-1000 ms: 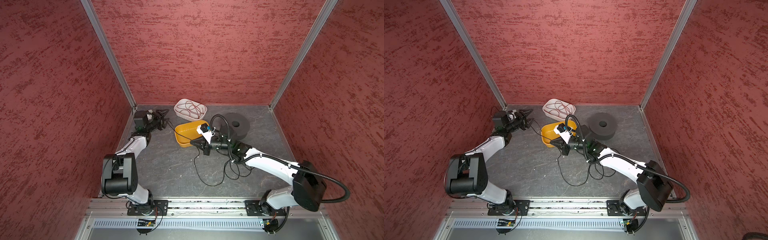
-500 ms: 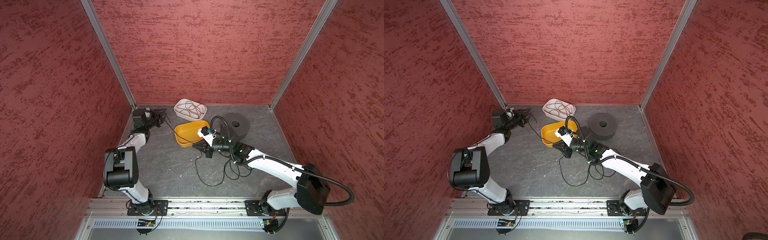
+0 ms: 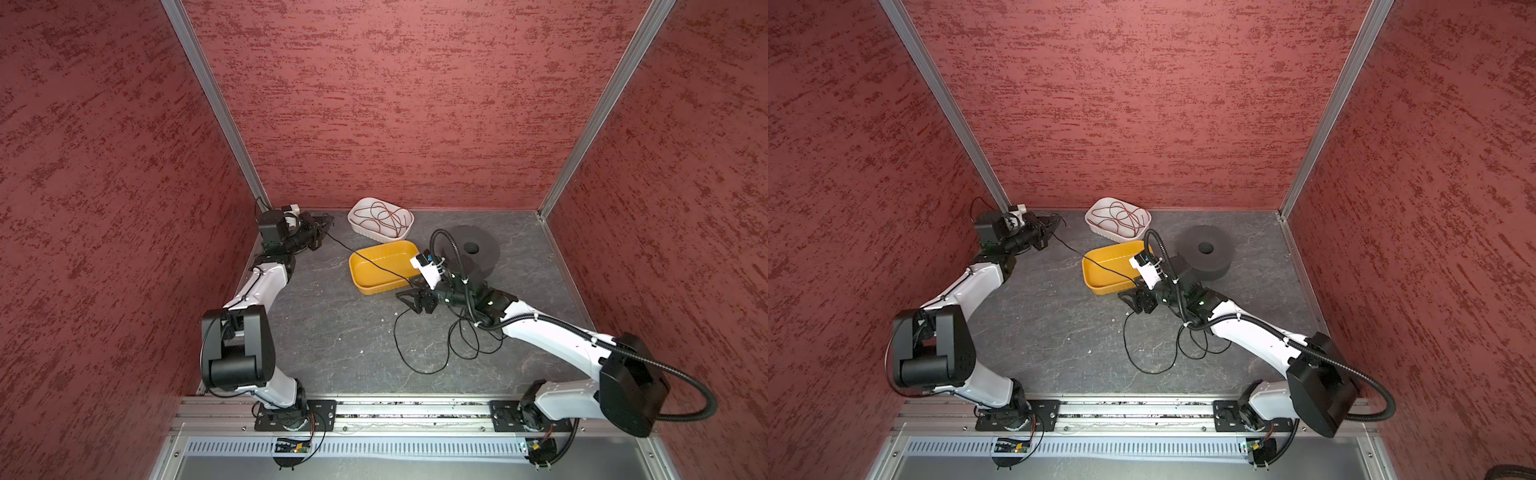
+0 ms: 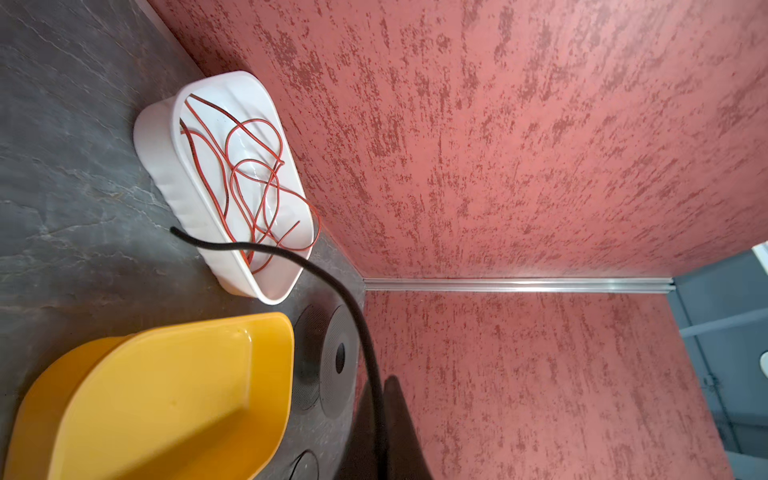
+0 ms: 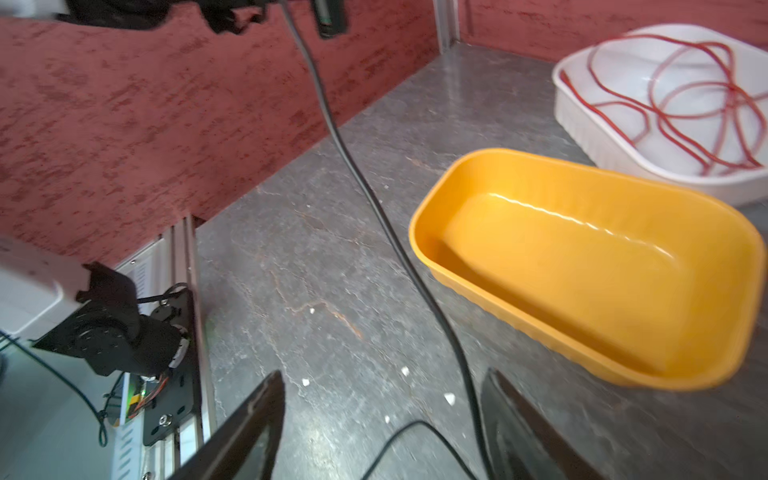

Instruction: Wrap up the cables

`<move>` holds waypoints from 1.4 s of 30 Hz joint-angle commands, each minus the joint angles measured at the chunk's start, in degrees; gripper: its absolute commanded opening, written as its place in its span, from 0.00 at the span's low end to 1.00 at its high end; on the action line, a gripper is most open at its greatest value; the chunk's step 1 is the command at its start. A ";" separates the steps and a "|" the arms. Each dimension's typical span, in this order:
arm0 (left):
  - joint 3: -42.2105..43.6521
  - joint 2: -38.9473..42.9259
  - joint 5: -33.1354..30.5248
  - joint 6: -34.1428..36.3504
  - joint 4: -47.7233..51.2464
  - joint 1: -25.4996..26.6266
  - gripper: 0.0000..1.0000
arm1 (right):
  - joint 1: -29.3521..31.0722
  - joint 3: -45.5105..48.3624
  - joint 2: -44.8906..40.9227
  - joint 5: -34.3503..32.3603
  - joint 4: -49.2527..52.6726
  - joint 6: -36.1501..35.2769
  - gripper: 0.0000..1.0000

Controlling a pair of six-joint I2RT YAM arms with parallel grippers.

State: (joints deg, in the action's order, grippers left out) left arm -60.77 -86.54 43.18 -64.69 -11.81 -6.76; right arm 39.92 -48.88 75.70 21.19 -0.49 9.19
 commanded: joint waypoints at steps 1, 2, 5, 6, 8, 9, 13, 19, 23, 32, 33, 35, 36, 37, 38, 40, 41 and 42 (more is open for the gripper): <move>-3.19 5.48 0.70 13.94 14.29 0.47 0.00 | -2.30 -1.18 -3.58 -6.64 8.82 6.32 0.83; -3.63 6.55 0.09 16.19 17.18 0.72 0.00 | -3.17 -1.56 -4.18 -8.35 11.69 7.85 0.83; -4.71 9.34 -1.87 21.42 24.60 1.22 0.00 | -6.67 -2.51 -5.68 -11.54 20.20 12.06 0.84; -5.03 10.18 -2.42 22.76 26.63 1.35 0.00 | -7.76 -2.98 -5.89 -12.28 23.13 13.14 0.84; -5.32 11.85 -4.17 25.54 30.59 1.77 0.00 | -9.68 -4.43 -6.35 -15.31 30.13 15.14 0.86; -5.10 12.67 -4.54 26.24 31.45 1.96 0.00 | -10.31 -5.12 -6.43 -17.51 33.33 16.25 0.87; -3.42 15.12 -4.43 27.83 32.07 2.46 0.00 | -13.06 -5.36 -6.89 -22.45 42.09 21.37 0.82; -2.22 15.52 -3.19 29.53 32.86 2.68 0.00 | -13.29 2.96 -8.28 -19.88 41.72 29.42 0.81; -0.36 15.05 -1.94 28.91 31.33 2.80 0.00 | -12.96 7.14 -5.88 -19.92 38.51 31.31 0.84; 2.07 16.31 -1.61 28.12 29.81 2.96 0.00 | -9.85 6.25 6.48 -24.67 34.14 28.50 0.76; 2.22 16.47 -1.61 28.12 29.87 2.96 0.00 | -9.41 6.03 7.25 -24.63 33.27 28.22 0.73; 2.40 16.66 -1.60 28.12 30.09 2.99 0.00 | -8.65 5.53 10.22 -23.74 31.63 27.37 0.66; 2.51 16.83 -1.61 28.12 30.18 2.97 0.00 | -8.13 5.08 11.37 -23.06 30.73 26.91 0.62; 2.59 17.00 -1.73 28.12 30.18 2.93 0.00 | -7.58 4.62 12.32 -22.28 29.82 26.23 0.61; 2.68 17.10 -1.82 28.04 30.18 2.94 0.00 | -6.81 3.97 13.25 -21.02 28.38 25.19 0.60; 2.61 17.28 -2.01 28.04 30.29 2.98 0.00 | -4.98 2.21 15.24 -17.51 25.30 22.62 0.61; 2.55 17.26 -2.05 28.01 30.27 2.97 0.00 | -4.27 1.21 16.15 -15.53 24.08 21.38 0.63; 2.54 17.34 -2.07 27.95 30.27 2.98 0.00 | -3.63 0.02 17.24 -13.59 22.48 20.41 0.65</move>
State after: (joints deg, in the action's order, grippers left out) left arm -58.43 -70.30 40.71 -37.23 19.29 -4.10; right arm 34.30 -47.33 90.19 1.06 28.18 32.99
